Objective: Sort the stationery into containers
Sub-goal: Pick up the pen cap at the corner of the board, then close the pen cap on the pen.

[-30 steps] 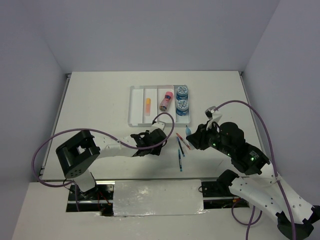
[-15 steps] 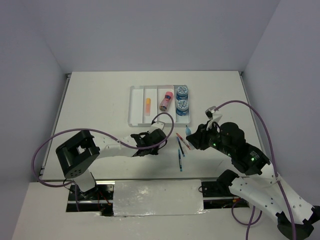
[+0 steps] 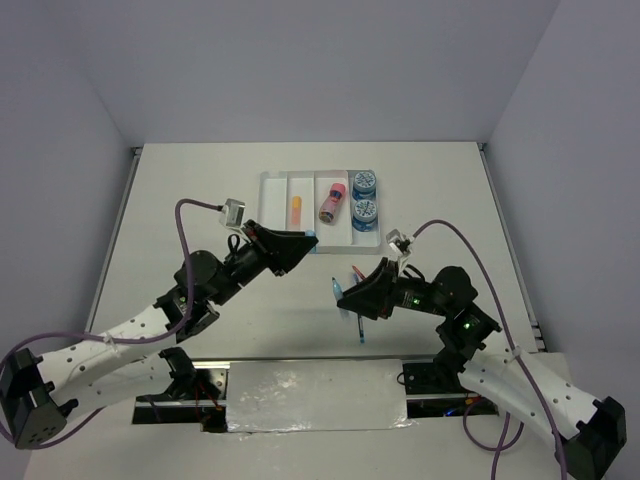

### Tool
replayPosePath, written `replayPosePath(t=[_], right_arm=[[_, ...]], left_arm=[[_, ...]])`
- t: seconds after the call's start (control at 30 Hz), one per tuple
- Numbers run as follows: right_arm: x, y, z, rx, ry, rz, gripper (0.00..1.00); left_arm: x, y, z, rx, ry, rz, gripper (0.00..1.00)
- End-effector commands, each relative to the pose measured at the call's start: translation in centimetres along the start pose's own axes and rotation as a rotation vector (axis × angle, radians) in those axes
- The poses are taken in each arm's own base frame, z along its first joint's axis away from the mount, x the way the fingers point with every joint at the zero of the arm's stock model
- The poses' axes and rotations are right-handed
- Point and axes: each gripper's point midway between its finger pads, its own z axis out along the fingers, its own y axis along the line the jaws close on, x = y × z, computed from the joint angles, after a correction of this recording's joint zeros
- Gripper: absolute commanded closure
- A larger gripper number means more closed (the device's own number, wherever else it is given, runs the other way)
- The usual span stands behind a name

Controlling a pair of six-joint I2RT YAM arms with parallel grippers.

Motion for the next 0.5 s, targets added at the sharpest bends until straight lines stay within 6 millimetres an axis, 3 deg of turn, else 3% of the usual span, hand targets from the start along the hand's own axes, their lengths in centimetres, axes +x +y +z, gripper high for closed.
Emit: replayPosePath(t=[0.0,0.17,0.47], right_arm=[[-3.3,7.2,-0.7,-0.336,-0.114,-0.108,1.00],[-3.9,8.8,-0.8,-0.442,-0.131,-0.106,1.00],[-5.5,10.5,-0.4,-0.523,-0.163,-0.081,1.00]], left_arm=[[-2.6,-6.3,-0.8,0.293,-0.078,-0.057,1.00],[-3.5,-9.1,-2.1,0.428,-0.087,-0.085,1.00],[-4.1,-9.6,-3.0,0.469,-0.119,-0.112,1.00]])
